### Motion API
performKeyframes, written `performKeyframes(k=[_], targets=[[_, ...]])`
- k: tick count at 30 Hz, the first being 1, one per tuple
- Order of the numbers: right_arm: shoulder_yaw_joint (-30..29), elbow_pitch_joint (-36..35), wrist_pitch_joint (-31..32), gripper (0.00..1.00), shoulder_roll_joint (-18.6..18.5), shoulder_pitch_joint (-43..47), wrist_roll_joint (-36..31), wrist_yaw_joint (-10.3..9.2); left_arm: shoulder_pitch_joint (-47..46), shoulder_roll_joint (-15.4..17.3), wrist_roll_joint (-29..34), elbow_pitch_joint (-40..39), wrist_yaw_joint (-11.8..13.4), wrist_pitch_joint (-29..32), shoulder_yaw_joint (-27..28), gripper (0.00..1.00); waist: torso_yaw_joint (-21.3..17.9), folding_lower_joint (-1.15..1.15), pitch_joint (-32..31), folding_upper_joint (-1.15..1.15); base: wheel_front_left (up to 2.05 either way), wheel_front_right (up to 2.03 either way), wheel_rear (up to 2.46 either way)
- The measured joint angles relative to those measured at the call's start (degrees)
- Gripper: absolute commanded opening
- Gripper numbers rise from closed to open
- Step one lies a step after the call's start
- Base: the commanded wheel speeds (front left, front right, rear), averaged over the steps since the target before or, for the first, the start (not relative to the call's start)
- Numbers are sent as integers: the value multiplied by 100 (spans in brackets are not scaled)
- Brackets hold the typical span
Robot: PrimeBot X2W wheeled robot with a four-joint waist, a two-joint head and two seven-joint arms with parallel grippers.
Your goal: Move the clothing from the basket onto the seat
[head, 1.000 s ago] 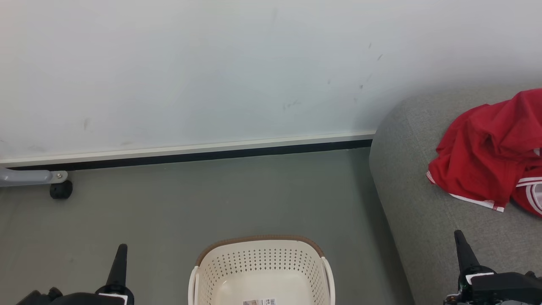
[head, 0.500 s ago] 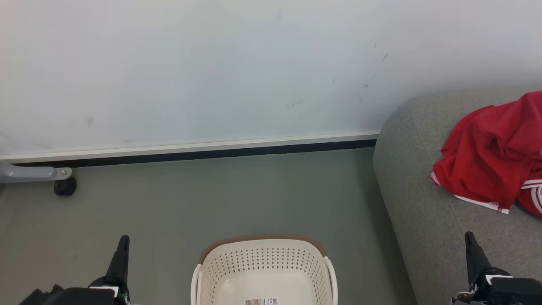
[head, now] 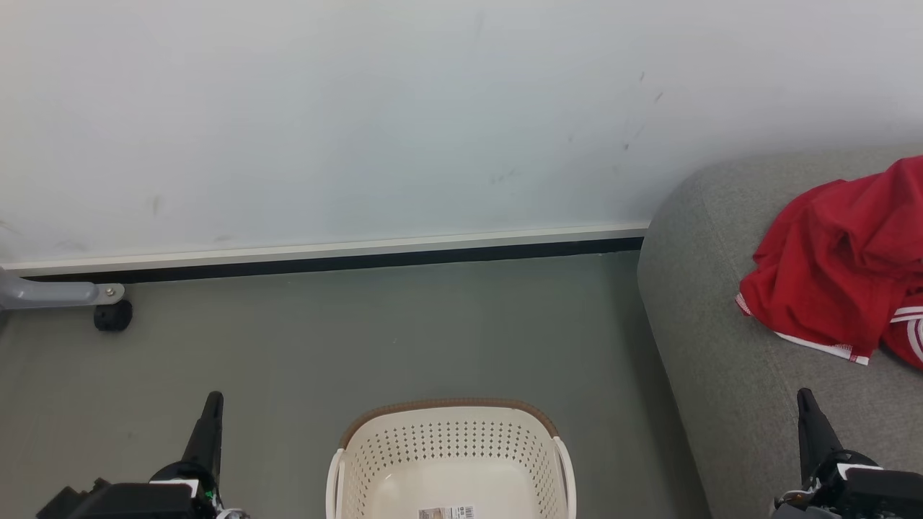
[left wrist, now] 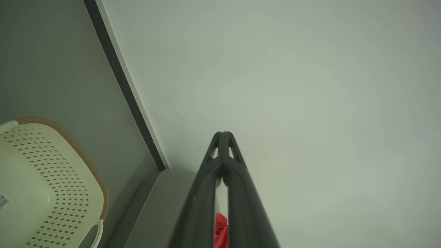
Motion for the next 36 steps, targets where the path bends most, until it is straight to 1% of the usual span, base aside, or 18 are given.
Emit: performKeyframes(k=[36], targets=[[0, 0, 0, 0, 2, 0, 1, 0, 0, -4, -1, 12, -1, 0, -1, 0, 0, 0, -1, 0, 0, 0, 0]])
